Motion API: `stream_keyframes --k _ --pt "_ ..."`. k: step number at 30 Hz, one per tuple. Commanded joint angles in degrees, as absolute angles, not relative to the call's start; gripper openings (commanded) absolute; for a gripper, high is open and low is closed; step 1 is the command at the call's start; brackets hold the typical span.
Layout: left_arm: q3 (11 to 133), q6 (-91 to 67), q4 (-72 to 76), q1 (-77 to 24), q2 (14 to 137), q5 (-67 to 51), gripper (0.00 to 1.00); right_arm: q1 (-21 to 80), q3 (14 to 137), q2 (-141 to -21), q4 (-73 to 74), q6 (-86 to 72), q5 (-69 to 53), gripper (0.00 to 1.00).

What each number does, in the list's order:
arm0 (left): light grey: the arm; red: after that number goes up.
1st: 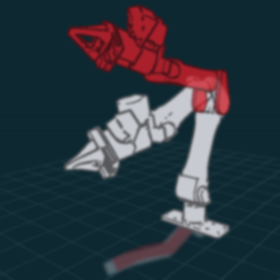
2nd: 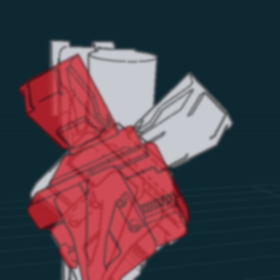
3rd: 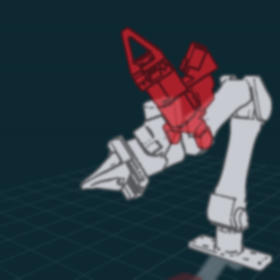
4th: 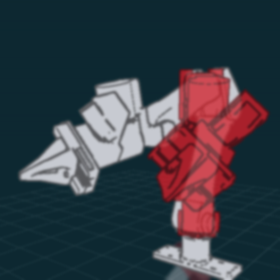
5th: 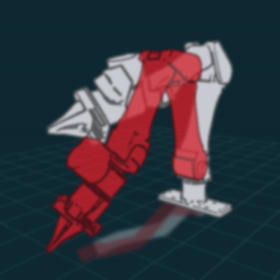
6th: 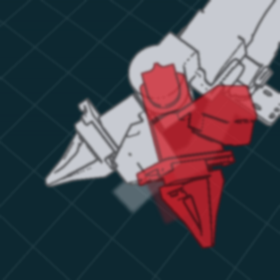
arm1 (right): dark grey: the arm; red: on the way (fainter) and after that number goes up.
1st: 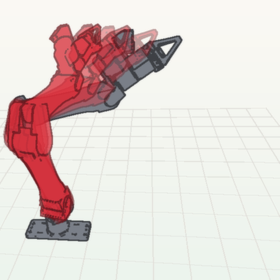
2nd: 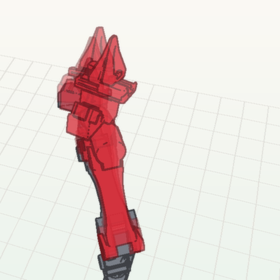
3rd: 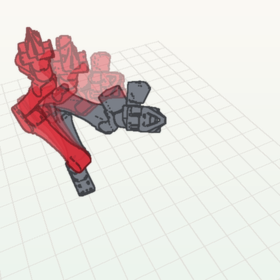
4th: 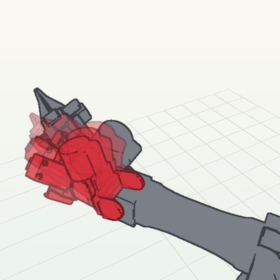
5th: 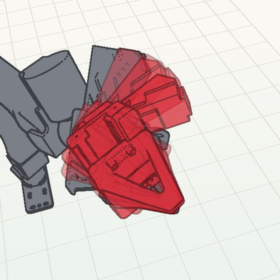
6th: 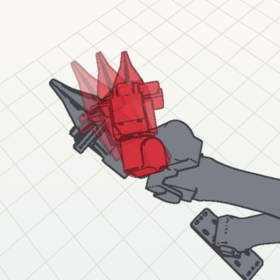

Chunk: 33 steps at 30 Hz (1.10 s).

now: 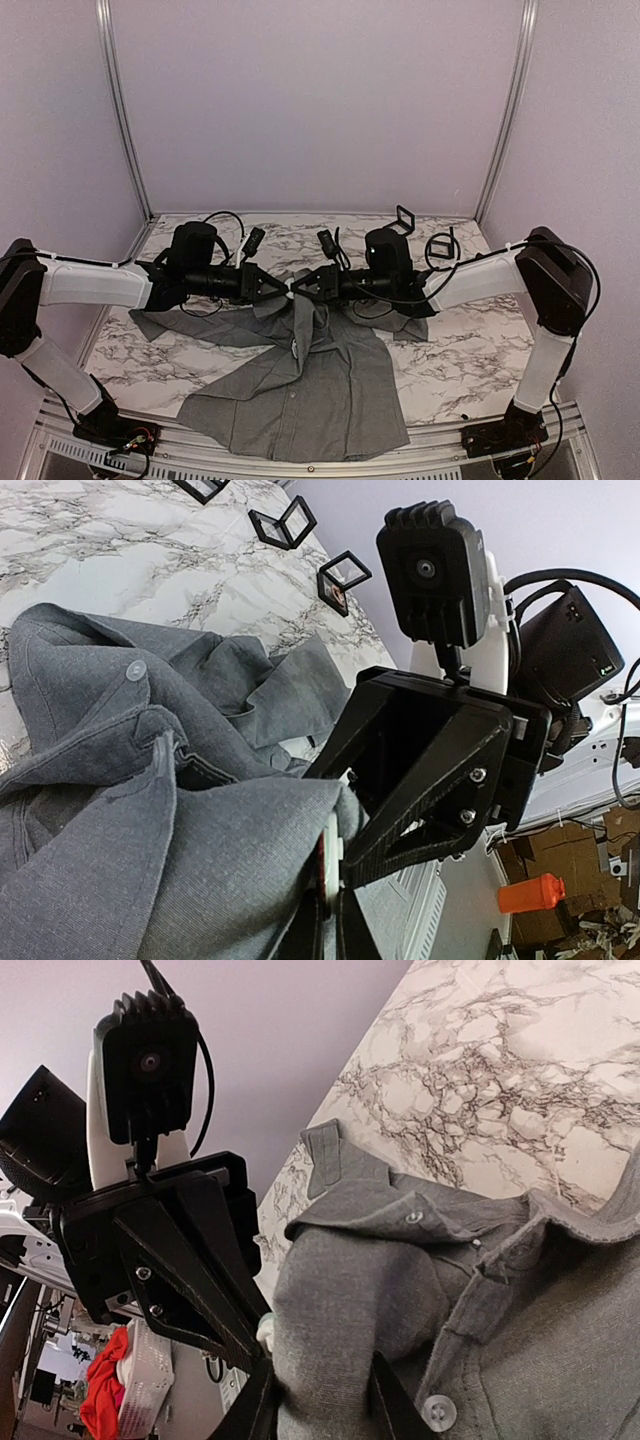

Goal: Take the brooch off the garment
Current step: Open the brooch with the crumpled clothing, then take off the brooch from the crumpled clothing.

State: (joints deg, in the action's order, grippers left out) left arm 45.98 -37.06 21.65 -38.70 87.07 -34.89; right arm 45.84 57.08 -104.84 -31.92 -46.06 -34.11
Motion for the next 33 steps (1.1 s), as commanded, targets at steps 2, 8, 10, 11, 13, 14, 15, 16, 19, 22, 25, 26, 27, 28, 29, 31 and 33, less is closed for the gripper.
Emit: stream_keyframes --k 2,8,10,11,13,14,15,16,19,22,25,26,27,28,29,31,33 --pt "45.84 -36.13 20.95 -38.85 84.73 -35.27 0.0 45.44 56.36 -102.61 -28.71 -44.04 -31.57 0.26" --pt "45.91 -36.01 20.01 -38.79 84.46 -35.56 0.0 45.35 56.25 -101.55 -26.42 -41.98 -30.24 0.26" --pt "45.95 -36.08 19.68 -38.76 84.4 -35.76 0.0 45.35 56.53 -101.06 -25.05 -40.74 -29.55 0.25" --pt "46.05 -36.06 19.47 -38.76 84.38 -35.92 0.0 45.35 56.8 -100.96 -23.92 -40.05 -29.23 0.25" --pt "46.16 -35.91 19.02 -38.72 84.25 -36.03 0.0 45.35 57.26 -100.56 -22.51 -38.85 -28.71 0.25" --pt "46.29 -35.82 18.67 -38.68 84.16 -35.99 0.0 45.35 57.49 -100.42 -21.83 -38.24 -28.49 0.25" --pt "46.28 -35.72 18.33 -38.67 84.15 -35.7 0.0 45.35 57.74 -100.18 -21.32 -37.68 -28.26 0.26" --pt "46.31 -35.77 18.08 -38.61 84.12 -35.48 0.0 45.35 57.95 -99.97 -20.83 -37.3 -28.1 0.26" --pt "46.54 -35.84 17.32 -38.58 84.01 -34.83 0.0 45.4 58.5 -99.77 -19.79 -36.24 -28.12 0.29" --pt "47.13 -35.8 16.38 -38.58 84.06 -33.95 0.0 45.35 58.79 -99.92 -19.51 -35.94 -28.78 0.3" --pt "47.84 -35.43 14.07 -38.58 84.18 -32.14 0.0 45.46 59.05 -100.22 -19.61 -35.72 -29.51 0.25" --pt "48.0 -35.49 13.38 -38.58 84.13 -31.11 0.0 45.56 59.25 -100.45 -19.46 -35.52 -29.71 0.22" --pt "48.25 -35.47 12.8 -38.58 84.11 -30.37 0.0 45.67 59.44 -100.58 -19.24 -35.29 -29.93 0.16" --pt "48.35 -35.53 12.41 -38.52 84.08 -29.68 0.0 45.82 59.66 -100.7 -19.01 -35.09 -30.12 0.11" --pt "48.42 -35.8 12.12 -38.5 83.99 -28.87 0.0 45.98 59.91 -100.84 -18.81 -34.71 -30.26 0.05" --pt "48.45 -36.23 12.0 -38.37 83.85 -27.38 0.0 46.43 60.37 -101.25 -18.06 -34.01 -30.49 0.0" --pt "48.51 -36.58 11.95 -38.24 83.71 -26.3 0.0 46.93 61.04 -101.49 -17.08 -33.22 -30.38 0.0"
